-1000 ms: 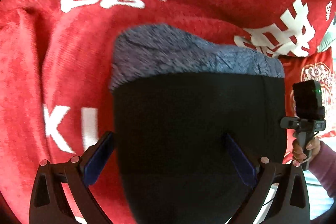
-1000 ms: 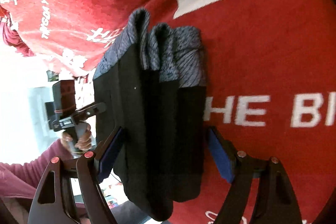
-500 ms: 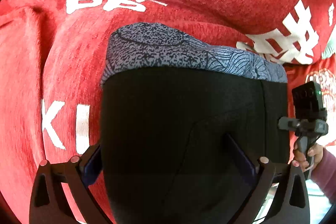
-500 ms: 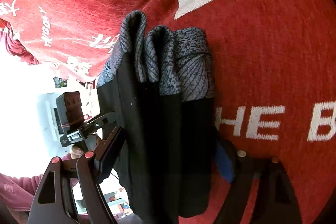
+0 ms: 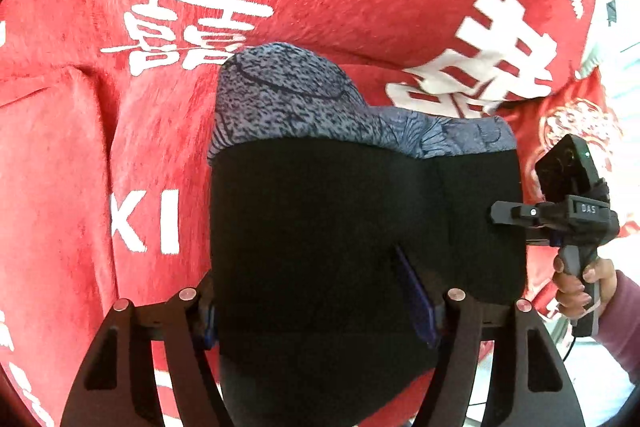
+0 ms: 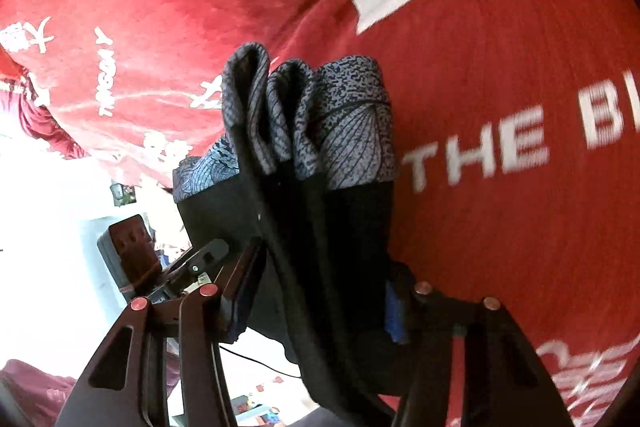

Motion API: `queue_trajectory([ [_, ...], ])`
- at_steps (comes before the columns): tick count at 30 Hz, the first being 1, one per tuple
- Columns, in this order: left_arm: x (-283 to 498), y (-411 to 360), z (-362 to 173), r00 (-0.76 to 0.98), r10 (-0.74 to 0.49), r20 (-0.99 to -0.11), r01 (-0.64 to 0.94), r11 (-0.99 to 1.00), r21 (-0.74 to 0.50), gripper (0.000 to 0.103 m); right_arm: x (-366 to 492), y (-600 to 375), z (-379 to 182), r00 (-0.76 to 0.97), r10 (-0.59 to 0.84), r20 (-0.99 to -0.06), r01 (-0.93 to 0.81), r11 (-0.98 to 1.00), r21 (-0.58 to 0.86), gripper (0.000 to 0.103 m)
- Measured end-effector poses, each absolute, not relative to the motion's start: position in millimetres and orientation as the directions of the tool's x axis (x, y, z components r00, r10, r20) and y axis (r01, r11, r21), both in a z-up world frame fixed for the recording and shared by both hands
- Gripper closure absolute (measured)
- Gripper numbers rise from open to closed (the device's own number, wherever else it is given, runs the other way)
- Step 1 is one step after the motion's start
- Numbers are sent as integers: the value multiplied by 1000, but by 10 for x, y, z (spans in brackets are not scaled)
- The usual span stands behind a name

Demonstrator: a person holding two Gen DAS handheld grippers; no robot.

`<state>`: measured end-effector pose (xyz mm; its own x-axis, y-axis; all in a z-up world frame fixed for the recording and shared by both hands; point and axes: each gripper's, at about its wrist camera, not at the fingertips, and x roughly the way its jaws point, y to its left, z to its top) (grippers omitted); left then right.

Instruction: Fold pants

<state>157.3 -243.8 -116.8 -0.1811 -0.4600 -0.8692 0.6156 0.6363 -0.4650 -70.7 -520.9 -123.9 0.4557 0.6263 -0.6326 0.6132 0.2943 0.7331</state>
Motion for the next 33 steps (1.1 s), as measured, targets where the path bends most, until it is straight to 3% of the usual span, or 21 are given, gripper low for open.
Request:
queue_trajectory([
  [8, 1347, -1940, -831, -207, -448, -870, 628, 621, -469, 31, -929, -4768, -895, 483, 629, -609, 607, 261, 751, 48],
  [12, 1287, -1681, -919, -176, -412, -894, 638, 643, -422, 31, -1003, -4594, -925, 475, 632, -612, 609, 266, 747, 48],
  [16, 1291, -1498, -1242, -4, -288, -958, 661, 717, -219, 31, -933, -4442, -1118, 378, 613, -694, 647, 361, 672, 46],
  [18, 1330, -1430, -1369, -12, -291, -957, 631, 740, -233, 28, -878, -4418, -1219, 332, 563, -756, 658, 436, 614, 43],
  [21, 1374, -1358, -1452, 19, -290, -957, 590, 776, -223, 6, -866, -4444, -1344, 315, 539, -781, 680, 445, 582, 32],
  [24, 1384, -1322, -1510, 24, -296, -955, 566, 791, -231, 0, -852, -4433, -1367, 324, 520, -790, 687, 445, 574, 28],
  [33, 1338, -1362, -1432, 23, -240, -970, 584, 791, -182, 0, -884, -4297, -1038, 236, 346, -908, 734, 549, 401, 22],
])
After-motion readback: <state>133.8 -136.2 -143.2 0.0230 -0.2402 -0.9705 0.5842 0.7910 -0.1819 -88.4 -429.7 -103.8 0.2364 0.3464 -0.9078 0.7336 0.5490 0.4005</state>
